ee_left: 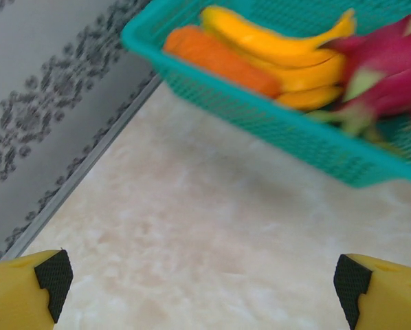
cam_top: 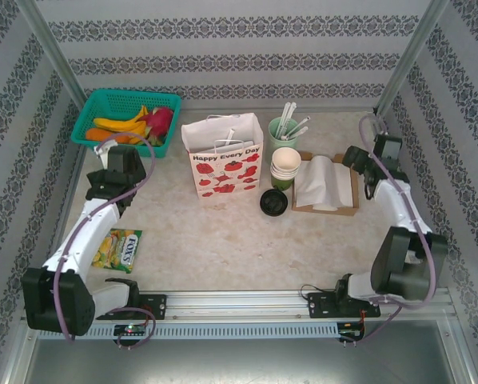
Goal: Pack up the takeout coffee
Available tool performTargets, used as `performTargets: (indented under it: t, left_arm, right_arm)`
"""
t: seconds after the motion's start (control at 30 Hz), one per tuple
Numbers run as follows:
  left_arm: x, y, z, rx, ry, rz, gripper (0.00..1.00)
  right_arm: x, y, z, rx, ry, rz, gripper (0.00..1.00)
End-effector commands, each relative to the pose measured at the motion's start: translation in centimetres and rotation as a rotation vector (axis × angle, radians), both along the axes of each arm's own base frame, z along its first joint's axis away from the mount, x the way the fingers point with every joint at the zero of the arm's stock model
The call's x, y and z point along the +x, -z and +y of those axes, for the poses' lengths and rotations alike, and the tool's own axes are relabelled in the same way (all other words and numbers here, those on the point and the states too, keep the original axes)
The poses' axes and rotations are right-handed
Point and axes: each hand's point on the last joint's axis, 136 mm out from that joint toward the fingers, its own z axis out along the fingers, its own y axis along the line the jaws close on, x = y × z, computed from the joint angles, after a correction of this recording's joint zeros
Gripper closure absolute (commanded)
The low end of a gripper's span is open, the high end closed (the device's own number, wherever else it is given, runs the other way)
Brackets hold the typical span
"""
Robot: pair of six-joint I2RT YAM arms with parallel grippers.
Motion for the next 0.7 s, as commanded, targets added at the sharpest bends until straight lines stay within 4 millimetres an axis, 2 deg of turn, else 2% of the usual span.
performTargets:
  t: [0.0, 0.2, 0.3, 0.37, 0.5, 0.67]
  left_arm:
    - [1.7, -0.3, 0.8, 0.050, 0.017, -0.154, 0.01]
    - [3.6, 5.7, -1.4, 0.020, 0.211, -0.070, 0.01]
    - [4.4, 6.9, -2.0, 0.034, 0.262, -0.127, 0.01]
    - [5.0, 7.2, -2.3, 0.036, 0.278, -0.169, 0.01]
    - [5.8, 9.3, -3.2, 0.023, 0.333, -0.140, 0.01]
    - [5.7, 9.7, -5.1, 0.020, 0.449, -0.187, 0.01]
  right_arm:
    - [-0.7, 0.6, 1.0, -0.009, 0.010, -0.082, 0.02]
    - [-2.6, 4.8, 4.3, -0.045, -0.103, -0.088, 0.02]
    - [-2.3, 5.9, 5.6, -0.050, -0.163, -0.119, 0.02]
    - [-1.7, 5.8, 6.4, -0.048, -0.207, -0.133, 0.02]
    - [0.3, 4.8, 8.3, -0.095, -0.326, -0.201, 0.02]
    - [1.5, 4.2, 11.1, -0.200, -0.457, -0.284, 0.02]
